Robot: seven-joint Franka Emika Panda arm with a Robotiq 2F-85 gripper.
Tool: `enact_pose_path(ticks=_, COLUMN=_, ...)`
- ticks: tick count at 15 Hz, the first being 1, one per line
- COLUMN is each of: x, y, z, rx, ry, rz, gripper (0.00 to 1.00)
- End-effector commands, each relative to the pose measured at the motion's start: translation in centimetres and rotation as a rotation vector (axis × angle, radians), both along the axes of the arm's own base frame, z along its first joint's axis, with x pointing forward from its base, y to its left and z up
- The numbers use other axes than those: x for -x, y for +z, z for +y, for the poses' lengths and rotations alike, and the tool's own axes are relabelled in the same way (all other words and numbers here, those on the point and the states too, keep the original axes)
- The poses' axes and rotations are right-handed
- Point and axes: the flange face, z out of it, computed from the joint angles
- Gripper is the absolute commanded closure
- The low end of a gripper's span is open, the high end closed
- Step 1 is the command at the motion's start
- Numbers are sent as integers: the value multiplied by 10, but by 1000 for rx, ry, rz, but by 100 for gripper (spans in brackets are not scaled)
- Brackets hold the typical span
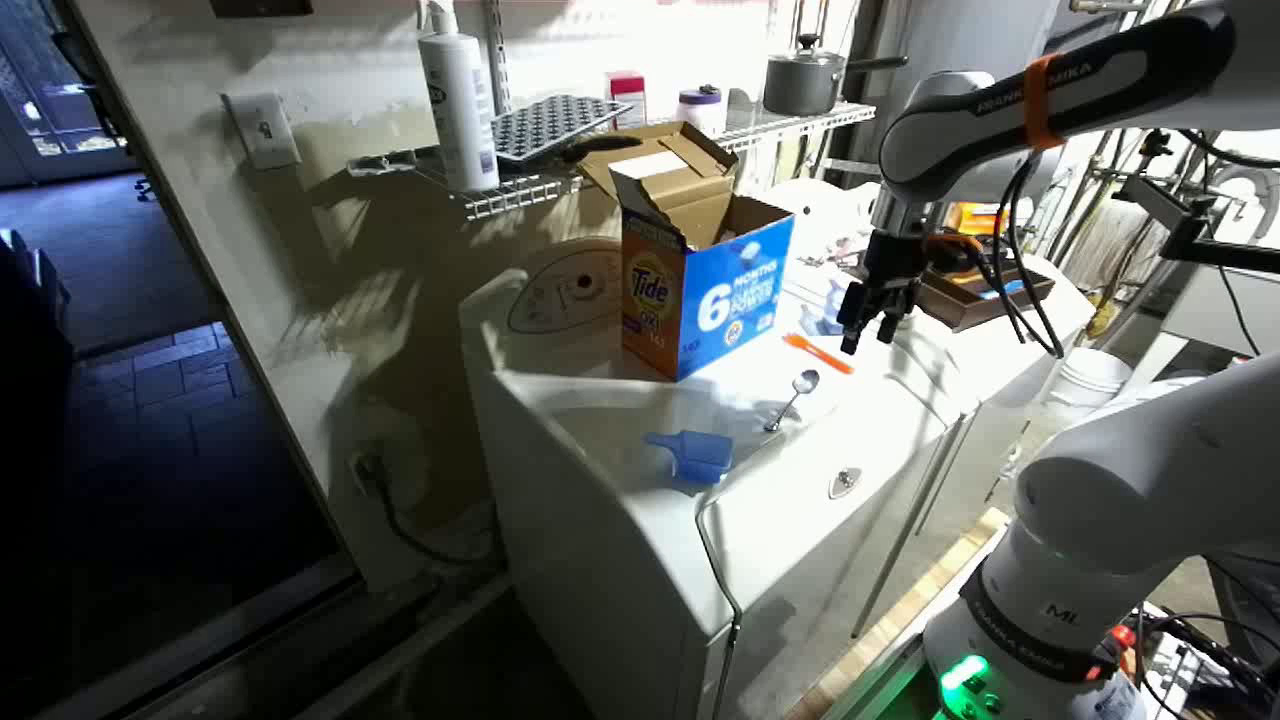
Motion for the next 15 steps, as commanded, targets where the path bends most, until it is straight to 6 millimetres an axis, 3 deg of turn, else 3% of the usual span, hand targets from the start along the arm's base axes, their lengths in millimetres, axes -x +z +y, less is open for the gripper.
enact_pose_path(ticks=1, x=0, y=0, z=0, rx=0, ry=0, rz=1, gripper=0)
enact_pose_path(ticks=4, x=0, y=0, z=0, rx=0, ry=0, rz=1, gripper=0)
enact_pose_path(ticks=7, x=-24, y=-11, z=-10, rx=55, ry=-70, rz=-19, gripper=0)
enact_pose_path(ticks=9, x=-41, y=-11, z=-17, rx=146, ry=-105, rz=-120, gripper=0)
enact_pose_path(ticks=15, x=-79, y=-32, z=-58, rx=344, ry=-279, rz=-296, gripper=0)
